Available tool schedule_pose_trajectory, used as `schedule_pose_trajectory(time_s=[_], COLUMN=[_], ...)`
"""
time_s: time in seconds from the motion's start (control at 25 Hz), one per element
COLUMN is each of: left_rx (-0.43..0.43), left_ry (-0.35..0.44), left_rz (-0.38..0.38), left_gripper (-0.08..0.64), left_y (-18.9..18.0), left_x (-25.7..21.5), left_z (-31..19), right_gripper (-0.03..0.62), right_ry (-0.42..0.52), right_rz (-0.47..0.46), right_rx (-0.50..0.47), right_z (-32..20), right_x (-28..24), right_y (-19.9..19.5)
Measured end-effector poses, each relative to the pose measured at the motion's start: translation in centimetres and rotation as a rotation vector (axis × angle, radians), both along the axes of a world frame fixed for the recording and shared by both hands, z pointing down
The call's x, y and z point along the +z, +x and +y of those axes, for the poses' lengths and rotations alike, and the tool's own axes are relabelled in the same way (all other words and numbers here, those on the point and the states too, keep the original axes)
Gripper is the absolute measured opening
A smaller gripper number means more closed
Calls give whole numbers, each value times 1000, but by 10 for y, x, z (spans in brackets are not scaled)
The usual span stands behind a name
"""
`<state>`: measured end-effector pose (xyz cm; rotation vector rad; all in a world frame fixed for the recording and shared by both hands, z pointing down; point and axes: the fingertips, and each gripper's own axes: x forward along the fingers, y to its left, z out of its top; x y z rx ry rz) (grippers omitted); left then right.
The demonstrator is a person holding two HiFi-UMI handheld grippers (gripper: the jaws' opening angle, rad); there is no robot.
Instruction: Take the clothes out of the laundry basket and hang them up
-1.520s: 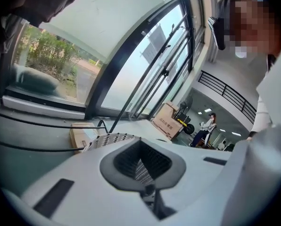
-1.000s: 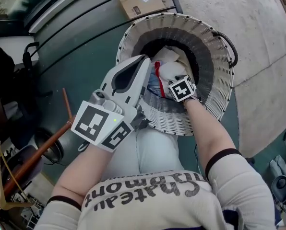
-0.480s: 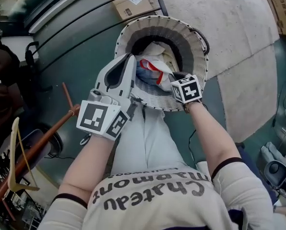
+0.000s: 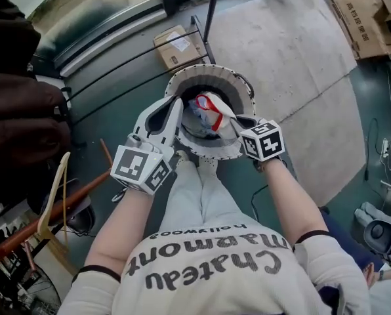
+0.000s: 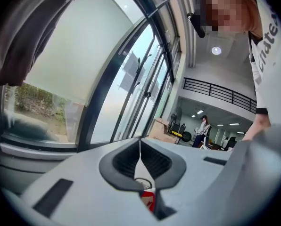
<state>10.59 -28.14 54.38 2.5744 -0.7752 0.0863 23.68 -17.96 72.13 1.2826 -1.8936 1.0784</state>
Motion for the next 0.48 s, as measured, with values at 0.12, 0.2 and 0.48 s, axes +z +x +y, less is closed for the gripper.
schedule_pose_trajectory(time_s=[0.12, 0.2, 0.48], left_rx=[-12, 14, 101], left_ry=[43, 80, 76], left_rz=[47, 52, 24], left_gripper=[9, 9, 9], left_y=[6, 13, 36], left_x=[-44, -71, -115], left_z=[-12, -15, -10], right_gripper=[36, 35, 31], right_ry=[86, 146, 331], right_rz=[-25, -28, 72], right_rx=[-7, -47, -162], right_z=[-23, -33, -44], right_x=[-63, -106, -246], right_y=[9, 11, 23])
